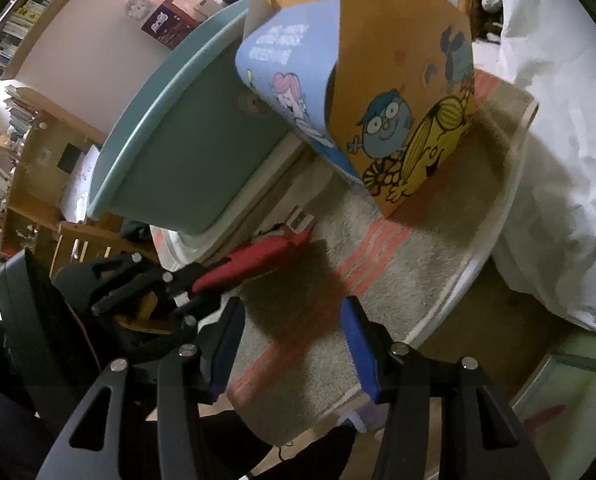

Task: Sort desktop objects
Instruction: 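Lift the red hat with the left gripper and carry it over the basin, then hold the red hat in the left gripper above the blue basin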

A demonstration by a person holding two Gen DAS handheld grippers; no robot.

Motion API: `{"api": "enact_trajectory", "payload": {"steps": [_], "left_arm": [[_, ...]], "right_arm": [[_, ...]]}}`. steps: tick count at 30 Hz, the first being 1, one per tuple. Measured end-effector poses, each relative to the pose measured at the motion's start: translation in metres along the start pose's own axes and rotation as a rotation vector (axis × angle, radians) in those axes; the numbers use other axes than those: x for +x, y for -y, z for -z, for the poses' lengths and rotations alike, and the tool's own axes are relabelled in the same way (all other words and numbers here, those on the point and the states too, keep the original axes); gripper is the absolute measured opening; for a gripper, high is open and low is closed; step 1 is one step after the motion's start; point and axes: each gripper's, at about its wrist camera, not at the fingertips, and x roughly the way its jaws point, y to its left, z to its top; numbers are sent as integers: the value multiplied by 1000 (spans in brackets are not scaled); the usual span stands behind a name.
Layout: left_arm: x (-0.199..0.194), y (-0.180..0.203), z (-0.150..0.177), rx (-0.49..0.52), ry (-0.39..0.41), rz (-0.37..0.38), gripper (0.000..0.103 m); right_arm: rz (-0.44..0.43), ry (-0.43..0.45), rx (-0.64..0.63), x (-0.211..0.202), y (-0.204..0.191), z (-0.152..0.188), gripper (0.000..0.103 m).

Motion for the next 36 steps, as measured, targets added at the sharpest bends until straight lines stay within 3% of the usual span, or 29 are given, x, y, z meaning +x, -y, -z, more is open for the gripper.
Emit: {"api": "enact_trajectory", "payload": {"steps": [12, 20, 25, 30, 32, 36], "left_arm": [[-68, -31, 1, -144, 34, 48, 7], [-115, -60, -6, -209, 103, 74, 7], [-160, -78, -11, -247, 163, 86, 7], [-202, -96, -17, -276, 228, 92, 7], [-219, -103, -20, -280, 258, 84, 7], [-248, -115, -25, -289, 311, 72, 7]], "right_arm": [[222, 84, -65, -47, -41, 3, 54], [365, 167, -79, -63, -96, 7, 55], [443, 224, -43, -85, -128, 13, 60], [542, 318, 16, -116, -162, 16, 86], [563, 341, 31, -124, -172, 17, 91], [603, 389, 60, -139, -193, 18, 91]]}}
